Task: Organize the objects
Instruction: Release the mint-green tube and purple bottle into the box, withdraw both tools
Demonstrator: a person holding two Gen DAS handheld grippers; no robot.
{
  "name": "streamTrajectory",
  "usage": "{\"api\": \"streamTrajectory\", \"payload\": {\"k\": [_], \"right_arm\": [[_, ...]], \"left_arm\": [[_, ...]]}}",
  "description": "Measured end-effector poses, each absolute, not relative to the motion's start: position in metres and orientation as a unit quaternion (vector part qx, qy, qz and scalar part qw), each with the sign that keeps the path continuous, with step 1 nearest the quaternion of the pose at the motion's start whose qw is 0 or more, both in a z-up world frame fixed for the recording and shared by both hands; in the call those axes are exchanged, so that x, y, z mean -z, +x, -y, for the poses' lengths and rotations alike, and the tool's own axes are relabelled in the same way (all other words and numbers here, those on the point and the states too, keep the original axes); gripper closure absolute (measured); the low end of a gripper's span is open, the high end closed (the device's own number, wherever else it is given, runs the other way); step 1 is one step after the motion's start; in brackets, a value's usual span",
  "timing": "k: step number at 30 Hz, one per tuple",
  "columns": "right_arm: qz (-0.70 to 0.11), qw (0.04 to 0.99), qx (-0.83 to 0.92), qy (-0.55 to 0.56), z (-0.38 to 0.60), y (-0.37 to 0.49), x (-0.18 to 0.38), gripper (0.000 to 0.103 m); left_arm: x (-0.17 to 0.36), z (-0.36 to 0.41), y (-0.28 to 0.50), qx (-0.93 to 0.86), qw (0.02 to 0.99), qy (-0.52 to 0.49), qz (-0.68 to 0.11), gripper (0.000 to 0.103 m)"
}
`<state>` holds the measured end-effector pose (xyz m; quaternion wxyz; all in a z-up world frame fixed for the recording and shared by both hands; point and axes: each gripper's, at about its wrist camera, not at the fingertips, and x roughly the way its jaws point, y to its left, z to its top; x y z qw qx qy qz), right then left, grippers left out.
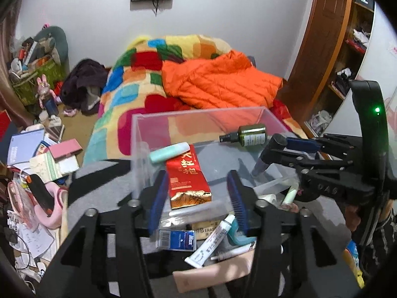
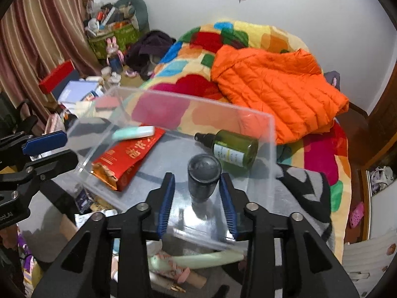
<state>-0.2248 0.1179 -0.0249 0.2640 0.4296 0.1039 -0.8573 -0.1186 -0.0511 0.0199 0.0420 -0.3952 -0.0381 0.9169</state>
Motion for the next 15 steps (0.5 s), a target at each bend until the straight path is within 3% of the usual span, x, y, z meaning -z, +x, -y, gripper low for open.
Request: {"api": "streamTrajectory", "payload": {"k": [6,15], "right_arm": [[-0.074,0.256,0.878,0.397,-0.150,-0.207,-0.001,0.053],[-0.049,0.213,0.888,0.405,-0.199,-0.191,0.013,0.044]], "left_arm": [[-0.033,0.064,-0.089,-0.928,0.023,-0.371,0.029,0.031],[0.014,0.085,-0.072,-0.901,0.007,-0.430,0.054,0.029]]}}
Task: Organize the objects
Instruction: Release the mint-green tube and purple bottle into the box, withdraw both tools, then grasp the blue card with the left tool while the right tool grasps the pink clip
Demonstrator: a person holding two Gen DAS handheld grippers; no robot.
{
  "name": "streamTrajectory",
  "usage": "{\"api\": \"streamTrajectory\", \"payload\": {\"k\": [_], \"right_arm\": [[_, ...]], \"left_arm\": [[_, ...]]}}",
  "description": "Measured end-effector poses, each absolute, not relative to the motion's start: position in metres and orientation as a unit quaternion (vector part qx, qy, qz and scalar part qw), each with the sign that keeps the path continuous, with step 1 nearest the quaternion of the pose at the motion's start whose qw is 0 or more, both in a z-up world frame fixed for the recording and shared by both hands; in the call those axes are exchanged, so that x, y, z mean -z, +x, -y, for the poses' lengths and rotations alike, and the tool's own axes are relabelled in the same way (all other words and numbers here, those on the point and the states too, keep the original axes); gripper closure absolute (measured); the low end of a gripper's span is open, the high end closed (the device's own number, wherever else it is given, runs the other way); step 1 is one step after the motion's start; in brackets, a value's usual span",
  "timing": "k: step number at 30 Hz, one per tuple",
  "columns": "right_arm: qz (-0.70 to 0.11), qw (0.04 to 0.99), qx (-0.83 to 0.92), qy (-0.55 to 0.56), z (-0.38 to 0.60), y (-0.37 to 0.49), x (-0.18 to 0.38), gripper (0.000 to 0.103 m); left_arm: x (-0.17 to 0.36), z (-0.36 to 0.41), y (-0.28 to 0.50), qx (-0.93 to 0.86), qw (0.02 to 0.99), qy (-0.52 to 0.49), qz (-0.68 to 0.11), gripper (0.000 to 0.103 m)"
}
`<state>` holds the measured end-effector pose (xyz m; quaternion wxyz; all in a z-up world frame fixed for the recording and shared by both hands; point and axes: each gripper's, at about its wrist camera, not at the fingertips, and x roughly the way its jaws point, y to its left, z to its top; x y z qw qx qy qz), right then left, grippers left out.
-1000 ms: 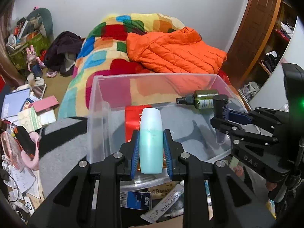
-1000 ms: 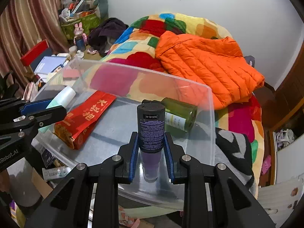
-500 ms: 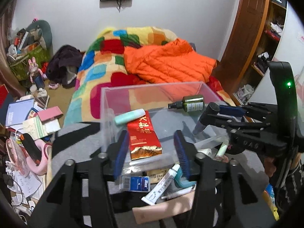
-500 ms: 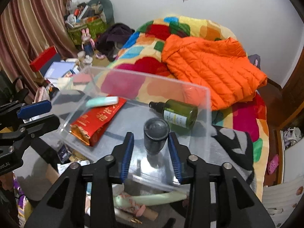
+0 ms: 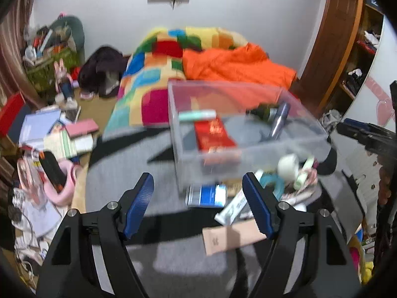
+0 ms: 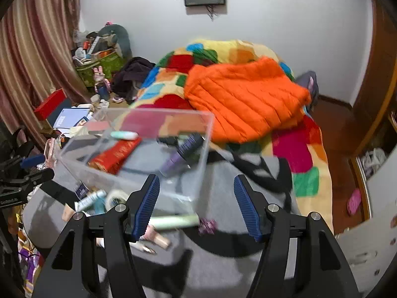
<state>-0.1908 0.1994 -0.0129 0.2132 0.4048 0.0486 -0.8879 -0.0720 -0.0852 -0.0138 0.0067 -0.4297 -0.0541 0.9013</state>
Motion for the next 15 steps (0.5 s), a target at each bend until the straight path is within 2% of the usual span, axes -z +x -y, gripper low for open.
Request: {"api": "streamTrajectory", "payload": {"k": [9,15], "right_arm": [[-0.049,0.206,0.854,0.475,-0.213,-0.190,0.079,0.044],[-0.063,0.207,0.849,0.482,-0.205,-0.196,0.095,0.044]], "left_arm": [[0.060,0.085,-0.079,-0.870,0.016,-0.488,0.074,0.027],[0.072,0.085,-0.094,-0.859,0.016,-0.505,0.084,0.027]]}}
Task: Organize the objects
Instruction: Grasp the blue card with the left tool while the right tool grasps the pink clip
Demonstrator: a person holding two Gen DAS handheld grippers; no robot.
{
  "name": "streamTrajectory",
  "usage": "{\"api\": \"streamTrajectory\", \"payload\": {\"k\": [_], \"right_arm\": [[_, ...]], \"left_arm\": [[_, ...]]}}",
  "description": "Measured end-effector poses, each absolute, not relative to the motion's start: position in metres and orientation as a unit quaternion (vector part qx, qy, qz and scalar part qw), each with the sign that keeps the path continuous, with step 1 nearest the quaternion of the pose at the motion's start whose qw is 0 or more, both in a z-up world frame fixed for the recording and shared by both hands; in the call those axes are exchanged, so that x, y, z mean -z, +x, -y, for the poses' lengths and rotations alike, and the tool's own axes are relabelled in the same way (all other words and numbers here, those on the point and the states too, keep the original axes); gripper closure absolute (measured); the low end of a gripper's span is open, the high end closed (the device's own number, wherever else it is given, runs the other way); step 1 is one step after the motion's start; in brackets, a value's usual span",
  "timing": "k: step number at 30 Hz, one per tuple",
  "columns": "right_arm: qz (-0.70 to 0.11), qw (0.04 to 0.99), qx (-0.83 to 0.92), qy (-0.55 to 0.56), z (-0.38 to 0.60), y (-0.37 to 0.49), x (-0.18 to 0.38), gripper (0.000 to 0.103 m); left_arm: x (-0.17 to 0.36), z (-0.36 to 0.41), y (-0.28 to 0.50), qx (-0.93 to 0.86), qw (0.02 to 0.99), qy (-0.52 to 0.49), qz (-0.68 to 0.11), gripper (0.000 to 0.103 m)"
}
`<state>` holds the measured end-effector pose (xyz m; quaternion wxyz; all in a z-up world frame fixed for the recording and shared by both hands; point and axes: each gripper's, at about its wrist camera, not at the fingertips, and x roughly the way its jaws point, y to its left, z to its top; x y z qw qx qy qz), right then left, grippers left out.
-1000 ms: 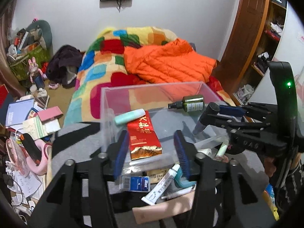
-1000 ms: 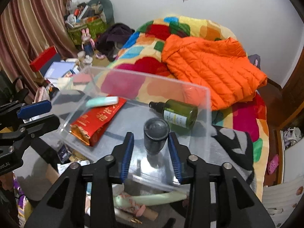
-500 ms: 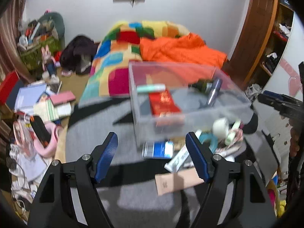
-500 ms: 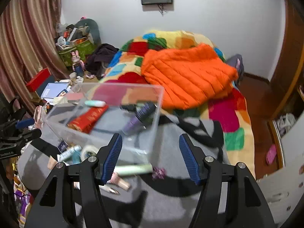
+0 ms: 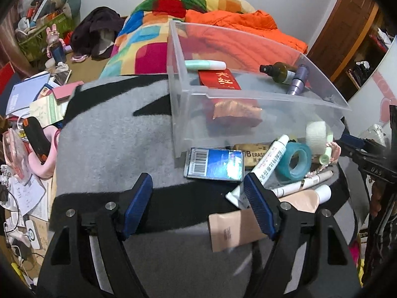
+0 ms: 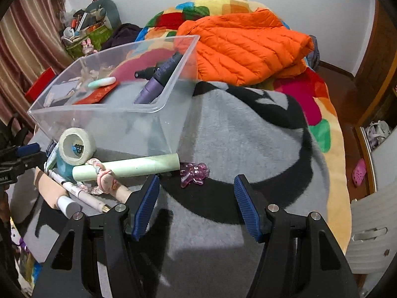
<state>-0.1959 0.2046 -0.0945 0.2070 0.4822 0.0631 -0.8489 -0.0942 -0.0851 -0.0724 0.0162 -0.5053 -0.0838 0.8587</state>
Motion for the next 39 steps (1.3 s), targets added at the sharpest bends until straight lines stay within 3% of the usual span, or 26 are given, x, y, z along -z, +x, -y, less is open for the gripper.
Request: {"api": "streamTrajectory", "payload": {"k": [4,8,12,13,25,28,29,39], "right_arm": [[-0.077,0.208,0.848,0.482,-0.198,-0.199,0.099,0.046],[-0.081,0.221,0.846,0.479,-0.196,-0.198,0.103,0.056],[-0.086,0.225,0.847,0.475,-0.194,-0.196,0.102,0.082],[-0.086,0.225,0.846,0.476,-0.194,-0.196,0.103,0.085],[-0.063,0.204,0.861,0.462,-0.221,-0.180,0.088,0.085],[-0.060,0.199,0.870,0.448,-0.229,-0.174,0.075,0.085],[-0.057,0.199,0.872,0.443,-0.231,-0.172,0.070,0.085],[-0.039,0.209,0.897,0.388,-0.237,-0.156,0.022,0.085]], "left_arm": [[0.072,0.081,-0.099,-0.863,0.021,-0.499,0.079,0.027],[0.072,0.078,-0.097,-0.866,0.027,-0.492,0.082,0.027],[0.070,0.077,-0.094,-0.866,0.043,-0.490,0.088,0.035],[0.070,0.076,-0.092,-0.865,0.048,-0.491,0.090,0.035],[0.073,0.086,-0.102,-0.863,0.033,-0.495,0.099,0.037],[0.073,0.082,-0.100,-0.866,0.031,-0.492,0.084,0.046],[0.073,0.080,-0.100,-0.867,0.031,-0.491,0.078,0.055],[0.060,0.079,-0.077,-0.878,0.031,-0.471,0.076,0.056]]}}
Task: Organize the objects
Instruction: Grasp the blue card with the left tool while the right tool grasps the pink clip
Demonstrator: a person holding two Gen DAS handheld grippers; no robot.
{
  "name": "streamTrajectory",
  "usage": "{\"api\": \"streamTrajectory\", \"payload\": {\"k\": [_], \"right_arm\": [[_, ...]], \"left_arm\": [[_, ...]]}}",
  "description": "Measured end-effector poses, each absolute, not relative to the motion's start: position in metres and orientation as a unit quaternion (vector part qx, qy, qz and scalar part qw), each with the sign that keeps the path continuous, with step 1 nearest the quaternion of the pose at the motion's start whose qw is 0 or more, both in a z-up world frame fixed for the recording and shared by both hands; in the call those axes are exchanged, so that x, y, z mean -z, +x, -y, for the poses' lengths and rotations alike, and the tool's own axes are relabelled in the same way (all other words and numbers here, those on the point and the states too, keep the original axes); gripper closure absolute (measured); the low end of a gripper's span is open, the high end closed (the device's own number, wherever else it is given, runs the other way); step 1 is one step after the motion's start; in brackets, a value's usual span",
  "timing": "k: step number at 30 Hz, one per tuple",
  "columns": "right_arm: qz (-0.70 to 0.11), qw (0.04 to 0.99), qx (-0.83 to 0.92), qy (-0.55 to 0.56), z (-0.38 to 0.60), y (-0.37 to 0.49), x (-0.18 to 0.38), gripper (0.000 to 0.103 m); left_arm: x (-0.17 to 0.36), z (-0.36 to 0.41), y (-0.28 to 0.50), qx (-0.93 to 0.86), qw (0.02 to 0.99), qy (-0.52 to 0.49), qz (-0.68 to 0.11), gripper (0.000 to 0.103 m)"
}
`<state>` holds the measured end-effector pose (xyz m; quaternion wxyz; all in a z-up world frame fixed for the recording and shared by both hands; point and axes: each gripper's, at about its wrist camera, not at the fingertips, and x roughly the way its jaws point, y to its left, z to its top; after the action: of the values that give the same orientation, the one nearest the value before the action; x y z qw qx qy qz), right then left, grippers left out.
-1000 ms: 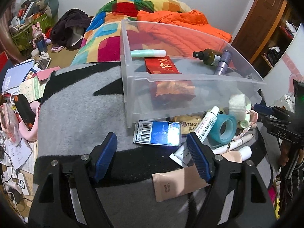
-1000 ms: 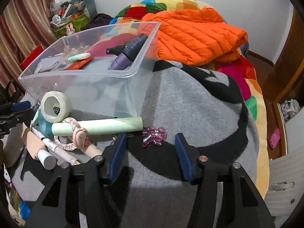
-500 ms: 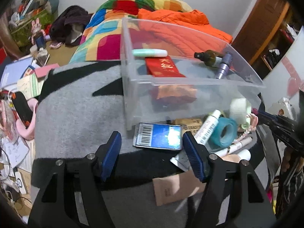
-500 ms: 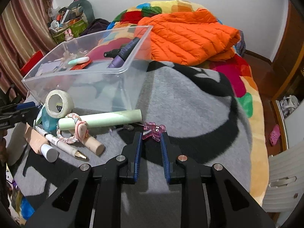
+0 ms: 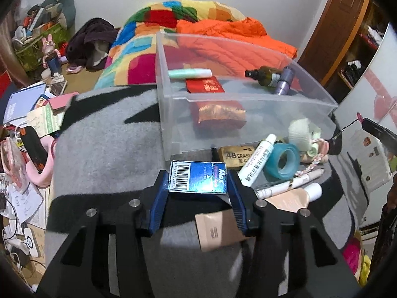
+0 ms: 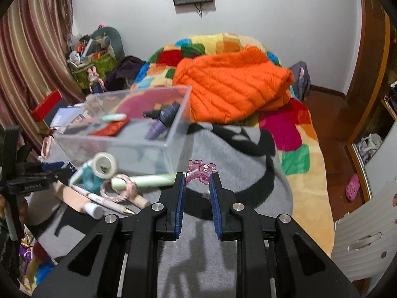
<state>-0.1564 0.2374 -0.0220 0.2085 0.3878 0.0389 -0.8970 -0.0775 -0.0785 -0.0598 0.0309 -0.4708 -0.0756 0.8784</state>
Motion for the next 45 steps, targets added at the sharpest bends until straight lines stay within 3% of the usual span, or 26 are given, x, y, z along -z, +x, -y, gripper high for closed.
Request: {"api": "streamTrajectory", "payload": {"k": [18,35,45], "right_arm": [[-0.010,0.289,0.902,0.320,-0.169,-0.177,-0.041,0.085],[-0.049,0.257,0.859,0.439,-0.122,-0.236,0.043,0.085],[-0.063,0.254,0.859,0.440,-0.129,-0.233,0.043,0.083]], "left_arm": [[-0.025,0.073,-0.078,-0.928,0.032,-0.364,0.070,0.056],[0.021,0.045,-0.168,-0.881,0.077,-0.462,0.069,0.056],[0.016,0.034,-0.157,-0.885,0.089,-0.454,0.055,0.056]]}}
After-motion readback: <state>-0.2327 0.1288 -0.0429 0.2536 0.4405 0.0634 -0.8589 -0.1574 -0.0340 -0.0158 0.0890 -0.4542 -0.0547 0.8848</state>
